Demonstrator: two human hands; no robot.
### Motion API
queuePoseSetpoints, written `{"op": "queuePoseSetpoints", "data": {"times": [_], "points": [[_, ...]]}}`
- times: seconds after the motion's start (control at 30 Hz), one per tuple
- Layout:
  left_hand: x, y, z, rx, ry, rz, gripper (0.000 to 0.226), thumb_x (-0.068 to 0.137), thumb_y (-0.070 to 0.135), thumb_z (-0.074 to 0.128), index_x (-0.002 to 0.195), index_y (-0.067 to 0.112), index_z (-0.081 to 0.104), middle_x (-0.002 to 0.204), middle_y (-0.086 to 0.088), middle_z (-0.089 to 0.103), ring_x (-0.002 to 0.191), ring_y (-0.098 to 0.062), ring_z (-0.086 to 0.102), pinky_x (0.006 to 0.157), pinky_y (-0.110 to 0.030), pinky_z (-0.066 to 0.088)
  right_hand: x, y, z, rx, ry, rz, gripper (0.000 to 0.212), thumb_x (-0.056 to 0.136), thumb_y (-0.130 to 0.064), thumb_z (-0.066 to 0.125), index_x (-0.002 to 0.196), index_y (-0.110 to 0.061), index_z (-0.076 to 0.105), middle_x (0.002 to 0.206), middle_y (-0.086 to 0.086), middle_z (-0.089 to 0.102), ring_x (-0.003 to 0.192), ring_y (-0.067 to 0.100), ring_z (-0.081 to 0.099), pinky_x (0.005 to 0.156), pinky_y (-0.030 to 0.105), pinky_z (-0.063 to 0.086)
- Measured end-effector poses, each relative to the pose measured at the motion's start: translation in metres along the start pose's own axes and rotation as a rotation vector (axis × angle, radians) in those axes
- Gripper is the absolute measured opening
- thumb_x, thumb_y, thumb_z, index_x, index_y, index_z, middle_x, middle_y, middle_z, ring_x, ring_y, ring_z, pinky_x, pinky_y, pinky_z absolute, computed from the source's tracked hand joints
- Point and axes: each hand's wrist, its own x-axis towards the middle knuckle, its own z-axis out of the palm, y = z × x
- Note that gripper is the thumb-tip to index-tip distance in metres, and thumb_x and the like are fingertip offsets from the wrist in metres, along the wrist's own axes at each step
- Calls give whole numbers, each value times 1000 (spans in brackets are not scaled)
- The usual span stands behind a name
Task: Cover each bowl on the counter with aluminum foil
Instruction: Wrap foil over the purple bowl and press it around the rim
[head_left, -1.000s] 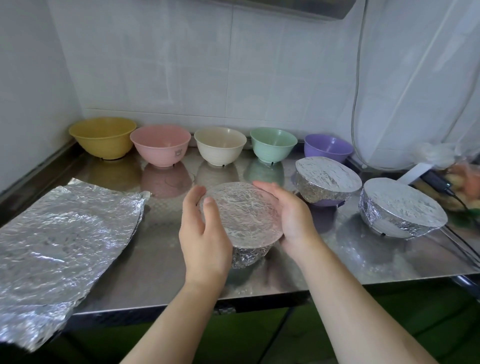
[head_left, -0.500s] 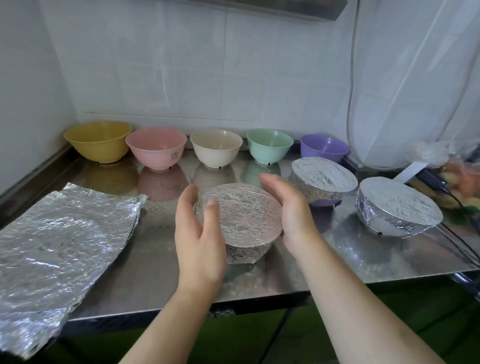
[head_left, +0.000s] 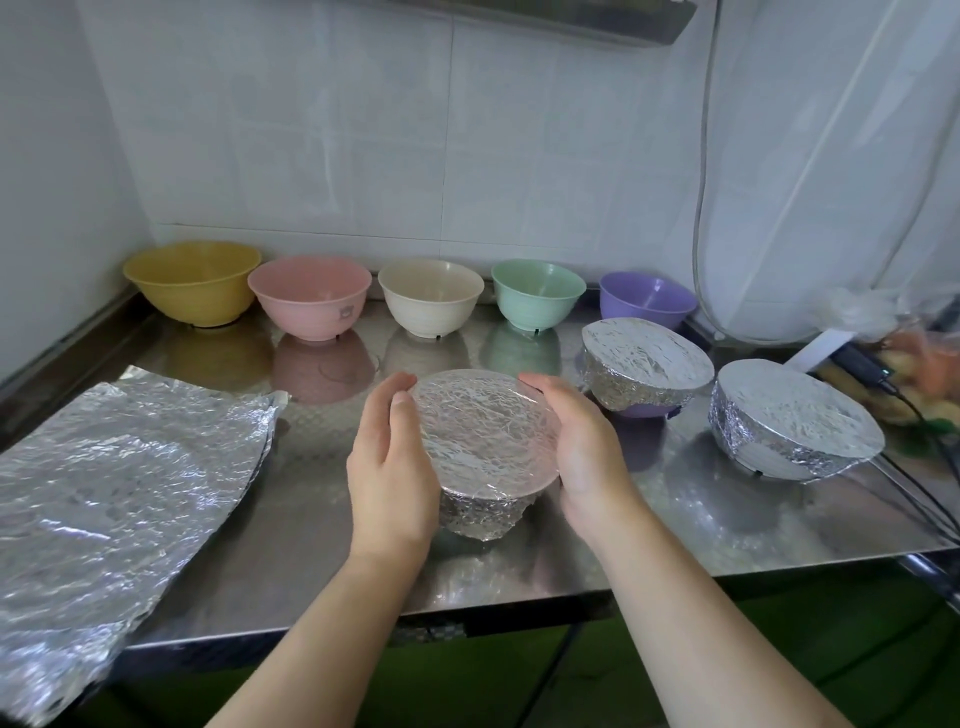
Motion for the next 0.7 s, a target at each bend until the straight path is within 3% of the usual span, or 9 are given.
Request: {"op": "queuePoseSetpoints", "data": {"times": [0.17,0.3,0.4,0.5,0.6,0.7], "points": [[1,10,-13,62,59,3,40,109,40,41,146,32,54,143,18,58,135,-3,49,115,-29,36,10,-20,-5,-230,72,-135,48,72,-55,64,94,-14,77,105,11,75,111,34,67,108,55,47],[-22,17,3,59,-26,35,58,106,40,51,160,27,33,162,17,36,147,2,32,122,-28,25,17,-31,2,-215,-98,-67,28,99,-32,60,112,-18,80,113,-5,80,114,9,72,108,36,49],[-28,14,13,89,-9,47,61,107,40,48,163,26,28,165,17,29,149,2,25,118,-22,20,14,-25,2,-179,-151,-15,32,106,-19,51,121,-12,78,118,-1,80,116,13,72,106,35,51],[-21,11,16,91,22,24,50,109,40,44,156,27,39,158,13,44,145,-5,38,121,-30,29,8,-21,2,-141,-78,-24,28,103,-19,55,115,-17,80,114,-2,81,112,13,74,103,36,53],[-7,10,9,25,4,-1,39,107,42,46,143,33,54,138,20,61,130,-12,57,115,-43,44,2,-15,0,-122,2,-37,26,92,-32,61,106,-21,81,113,-2,80,114,15,73,105,40,51],[9,14,-4,20,4,-8,32,108,35,46,136,31,62,125,21,67,119,3,59,103,-23,47,-2,-13,-5,-191,50,-92,33,83,-40,60,96,-15,77,103,3,78,104,18,71,97,41,48]]}}
